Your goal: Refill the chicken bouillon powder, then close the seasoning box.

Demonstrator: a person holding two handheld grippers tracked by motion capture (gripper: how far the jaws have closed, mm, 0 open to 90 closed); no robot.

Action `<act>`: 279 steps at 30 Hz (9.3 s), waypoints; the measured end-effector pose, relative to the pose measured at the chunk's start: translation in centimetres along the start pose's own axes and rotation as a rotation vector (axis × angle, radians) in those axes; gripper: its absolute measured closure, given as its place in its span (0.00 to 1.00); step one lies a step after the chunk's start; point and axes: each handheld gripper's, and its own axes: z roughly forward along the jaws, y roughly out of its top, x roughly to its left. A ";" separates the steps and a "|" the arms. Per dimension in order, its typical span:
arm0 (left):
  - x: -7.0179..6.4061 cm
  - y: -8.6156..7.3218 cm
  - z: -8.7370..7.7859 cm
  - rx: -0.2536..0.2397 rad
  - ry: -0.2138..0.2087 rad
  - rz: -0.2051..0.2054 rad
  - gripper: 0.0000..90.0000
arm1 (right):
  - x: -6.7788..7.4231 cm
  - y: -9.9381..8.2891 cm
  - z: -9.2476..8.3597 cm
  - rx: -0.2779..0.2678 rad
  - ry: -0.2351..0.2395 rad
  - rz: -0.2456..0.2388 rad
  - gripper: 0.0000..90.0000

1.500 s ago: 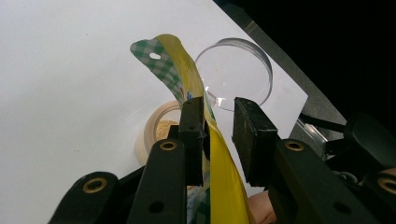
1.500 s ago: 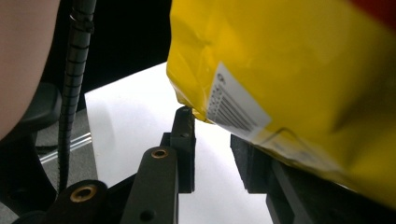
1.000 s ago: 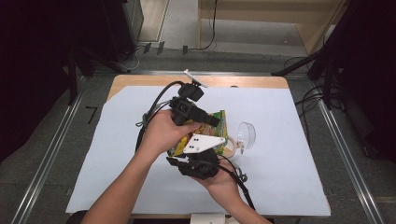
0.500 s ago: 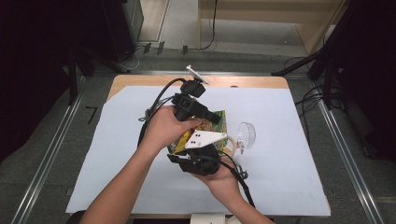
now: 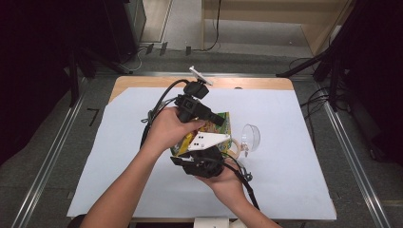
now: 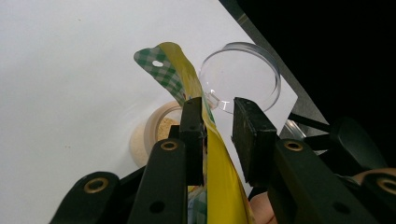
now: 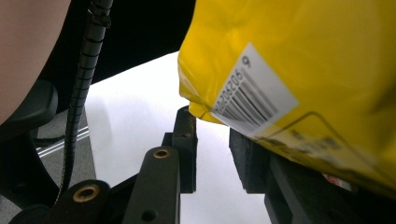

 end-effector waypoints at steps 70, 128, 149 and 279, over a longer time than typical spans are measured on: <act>0.9 -4.4 -0.8 0.059 0.029 0.191 1.00 | 0.4 -3.5 2.4 0.078 0.104 0.007 0.58; 5.3 -8.1 -2.8 -0.011 -0.145 0.324 0.99 | -1.3 -5.5 1.3 0.092 0.024 -0.007 0.55; 6.7 -7.8 -4.3 -0.144 -0.096 0.282 1.00 | -0.7 -5.9 -1.8 0.050 -0.011 -0.004 0.54; 13.9 -18.3 -13.8 -0.325 0.192 0.077 0.43 | -6.2 -1.6 -7.5 0.075 -0.105 0.105 0.63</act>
